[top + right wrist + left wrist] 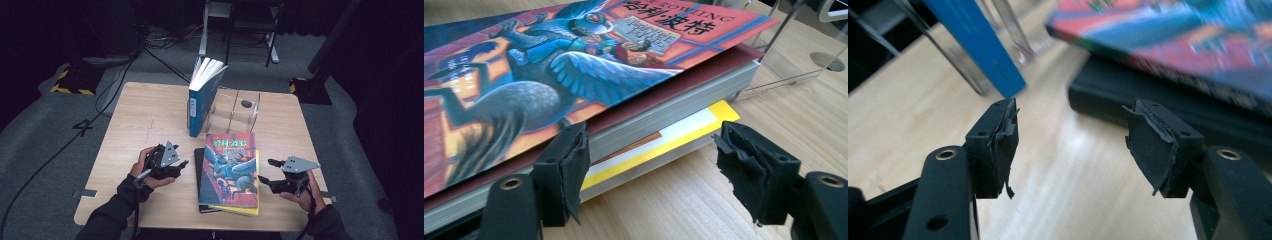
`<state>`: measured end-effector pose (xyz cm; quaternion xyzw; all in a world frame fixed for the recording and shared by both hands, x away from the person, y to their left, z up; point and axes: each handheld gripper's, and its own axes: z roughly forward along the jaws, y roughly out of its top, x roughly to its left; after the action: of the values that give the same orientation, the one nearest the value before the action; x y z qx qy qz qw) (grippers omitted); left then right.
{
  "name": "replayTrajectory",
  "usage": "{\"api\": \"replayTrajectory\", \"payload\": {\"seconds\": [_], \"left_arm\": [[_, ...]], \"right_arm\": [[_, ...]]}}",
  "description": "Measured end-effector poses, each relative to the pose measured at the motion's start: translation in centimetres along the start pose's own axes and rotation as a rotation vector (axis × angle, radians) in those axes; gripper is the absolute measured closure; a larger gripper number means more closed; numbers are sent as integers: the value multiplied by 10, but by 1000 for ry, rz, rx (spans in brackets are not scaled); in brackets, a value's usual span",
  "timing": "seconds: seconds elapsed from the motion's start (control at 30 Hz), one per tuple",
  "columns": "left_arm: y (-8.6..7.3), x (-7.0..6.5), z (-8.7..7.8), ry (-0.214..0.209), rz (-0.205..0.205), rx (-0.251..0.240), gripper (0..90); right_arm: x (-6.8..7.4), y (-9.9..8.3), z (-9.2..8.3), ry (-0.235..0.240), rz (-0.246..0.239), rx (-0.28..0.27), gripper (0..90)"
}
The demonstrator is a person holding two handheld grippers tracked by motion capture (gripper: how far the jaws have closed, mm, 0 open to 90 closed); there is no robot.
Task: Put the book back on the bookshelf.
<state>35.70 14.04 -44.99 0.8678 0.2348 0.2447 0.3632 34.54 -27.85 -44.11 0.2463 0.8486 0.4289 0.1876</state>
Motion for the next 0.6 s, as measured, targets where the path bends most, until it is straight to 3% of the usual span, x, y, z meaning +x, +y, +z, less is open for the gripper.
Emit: {"api": "replayTrajectory", "payload": {"seconds": [0.07, 0.13, 0.3, 0.43, 0.6], "left_arm": [[-3, -2, 0, -3, 0, 15, 361], [-8, -5, 0, -32, -2, 28, 361], [-24, -15, -3, -129, -21, 42, 349], [-31, -21, -4, -146, -22, 59, 332], [-38, -30, -8, -205, -43, 45, 315]], "right_arm": [[2, 1, -1, 2, -4, 4, 292], [2, 1, -1, 2, -5, 4, 291], [7, 5, -6, 3, 7, 9, 284], [10, 7, -9, 5, 11, 6, 282], [15, 13, -15, 22, 26, 7, 282]]}}
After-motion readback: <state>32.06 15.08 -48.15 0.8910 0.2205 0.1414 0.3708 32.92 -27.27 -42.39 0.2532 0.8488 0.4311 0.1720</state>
